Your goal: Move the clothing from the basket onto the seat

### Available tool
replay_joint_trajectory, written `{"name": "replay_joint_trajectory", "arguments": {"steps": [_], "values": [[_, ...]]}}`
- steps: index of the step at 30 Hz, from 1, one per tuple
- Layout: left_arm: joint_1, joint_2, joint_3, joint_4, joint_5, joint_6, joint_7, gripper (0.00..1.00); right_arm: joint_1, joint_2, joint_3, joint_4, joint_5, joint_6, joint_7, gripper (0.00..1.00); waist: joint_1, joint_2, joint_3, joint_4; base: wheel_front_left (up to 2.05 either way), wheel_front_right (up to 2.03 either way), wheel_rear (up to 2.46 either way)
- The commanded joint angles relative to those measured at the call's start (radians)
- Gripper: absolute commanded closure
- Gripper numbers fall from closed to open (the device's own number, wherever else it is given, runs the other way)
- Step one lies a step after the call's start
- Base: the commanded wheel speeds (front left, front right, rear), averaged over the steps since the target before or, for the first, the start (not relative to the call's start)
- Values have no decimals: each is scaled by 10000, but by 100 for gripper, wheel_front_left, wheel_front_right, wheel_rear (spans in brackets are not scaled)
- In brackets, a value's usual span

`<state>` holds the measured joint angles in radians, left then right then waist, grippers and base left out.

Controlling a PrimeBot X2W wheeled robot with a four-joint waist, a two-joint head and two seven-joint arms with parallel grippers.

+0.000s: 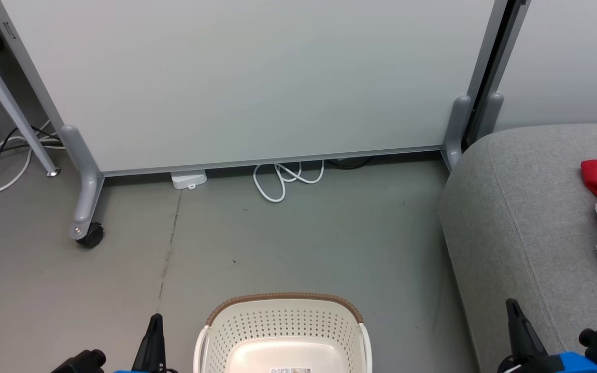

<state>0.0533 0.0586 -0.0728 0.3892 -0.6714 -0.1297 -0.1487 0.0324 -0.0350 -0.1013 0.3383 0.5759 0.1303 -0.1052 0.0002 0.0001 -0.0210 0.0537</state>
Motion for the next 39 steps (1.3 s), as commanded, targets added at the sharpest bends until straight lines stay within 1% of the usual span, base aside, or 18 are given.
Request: {"name": "replay_joint_trajectory", "arguments": {"steps": [1, 19, 39], "values": [[-392, 59, 116, -204, -349, -3, 76, 100, -350, -66, -15, -190, 391, 3, 83, 100, -1, -1, 3, -7, 0, 0, 0], [-739, 73, 519, -544, -2745, -6, 689, 100, -649, -100, -47, -401, 2971, 4, 628, 100, -1, -1, 47, -104, 0, 0, 0], [-1044, 68, 901, -851, -4925, -9, 1281, 100, -927, -131, -77, -594, 5344, 6, 1136, 100, -1, -1, 96, -213, 0, 0, 0]]}}
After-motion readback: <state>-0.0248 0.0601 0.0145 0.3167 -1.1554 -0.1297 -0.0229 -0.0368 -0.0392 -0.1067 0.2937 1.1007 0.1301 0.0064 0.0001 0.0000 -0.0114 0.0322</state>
